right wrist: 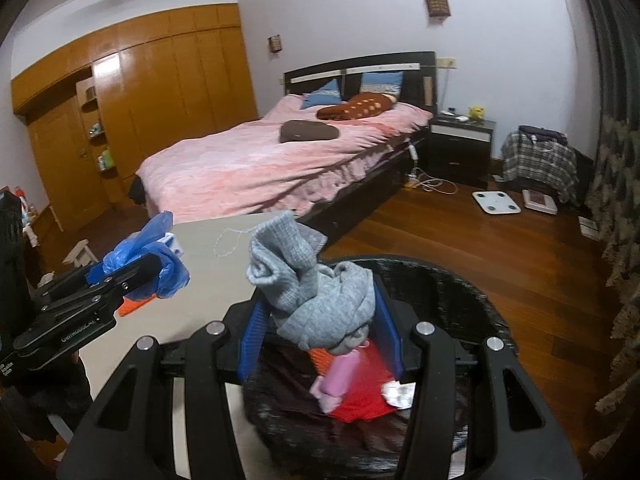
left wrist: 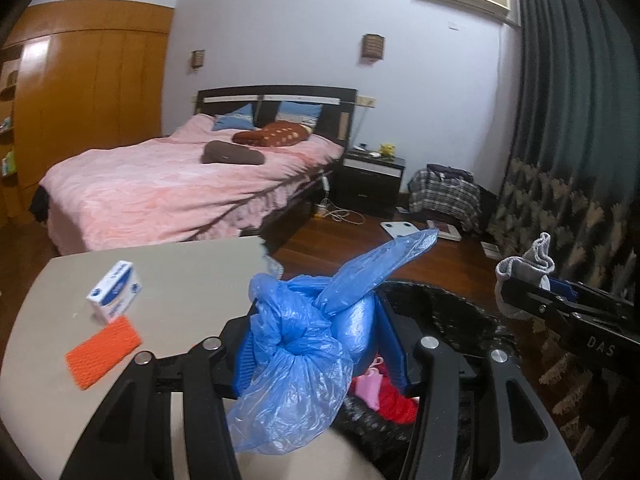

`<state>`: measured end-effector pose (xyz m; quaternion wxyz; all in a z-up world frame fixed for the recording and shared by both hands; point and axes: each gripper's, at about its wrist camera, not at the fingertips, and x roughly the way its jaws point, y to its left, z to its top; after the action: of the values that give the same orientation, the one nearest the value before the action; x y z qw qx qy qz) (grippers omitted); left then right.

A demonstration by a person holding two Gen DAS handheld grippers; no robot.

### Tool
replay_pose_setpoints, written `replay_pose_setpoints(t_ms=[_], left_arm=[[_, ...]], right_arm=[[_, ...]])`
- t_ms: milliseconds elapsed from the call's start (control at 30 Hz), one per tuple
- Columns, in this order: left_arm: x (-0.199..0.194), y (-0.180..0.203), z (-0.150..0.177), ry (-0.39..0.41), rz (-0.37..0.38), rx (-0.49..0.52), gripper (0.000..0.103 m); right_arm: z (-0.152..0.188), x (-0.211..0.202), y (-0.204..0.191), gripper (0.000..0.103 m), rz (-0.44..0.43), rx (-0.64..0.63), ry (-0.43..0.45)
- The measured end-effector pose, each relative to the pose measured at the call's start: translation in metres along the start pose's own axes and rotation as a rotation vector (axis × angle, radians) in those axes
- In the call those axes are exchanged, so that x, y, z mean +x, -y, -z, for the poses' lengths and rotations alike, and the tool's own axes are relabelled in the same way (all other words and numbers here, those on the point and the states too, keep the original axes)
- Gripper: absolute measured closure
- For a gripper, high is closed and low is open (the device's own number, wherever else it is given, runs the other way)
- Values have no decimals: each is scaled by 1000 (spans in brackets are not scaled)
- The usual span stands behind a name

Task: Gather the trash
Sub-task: 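Carry blue bag and grey sock over the bin and open both tools, then move both open tools back over the table toward the orange scrubber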

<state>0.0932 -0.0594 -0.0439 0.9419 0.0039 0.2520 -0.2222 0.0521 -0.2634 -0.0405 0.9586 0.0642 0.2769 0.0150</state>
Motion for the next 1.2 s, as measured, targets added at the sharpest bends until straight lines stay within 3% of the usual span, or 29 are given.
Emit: replay_pose_setpoints(t_ms=[700, 767, 900, 1033, 1200], left_arm=[[95, 69, 8, -90, 117, 57, 51], [102, 72, 7, -101, 142, 55, 46], [109, 73, 8, -119, 172, 41, 27], [106, 67, 9, -117, 158, 32, 21], [85, 52, 5, -81, 112, 31, 10]], right_arm=[[14, 31, 82, 54, 79, 101, -32], [14, 33, 88, 49, 84, 111, -30], [14, 34, 99, 33, 106, 130, -20], [15, 26, 108, 14, 127, 149, 12], [13, 19, 106, 7, 137, 152, 15]])
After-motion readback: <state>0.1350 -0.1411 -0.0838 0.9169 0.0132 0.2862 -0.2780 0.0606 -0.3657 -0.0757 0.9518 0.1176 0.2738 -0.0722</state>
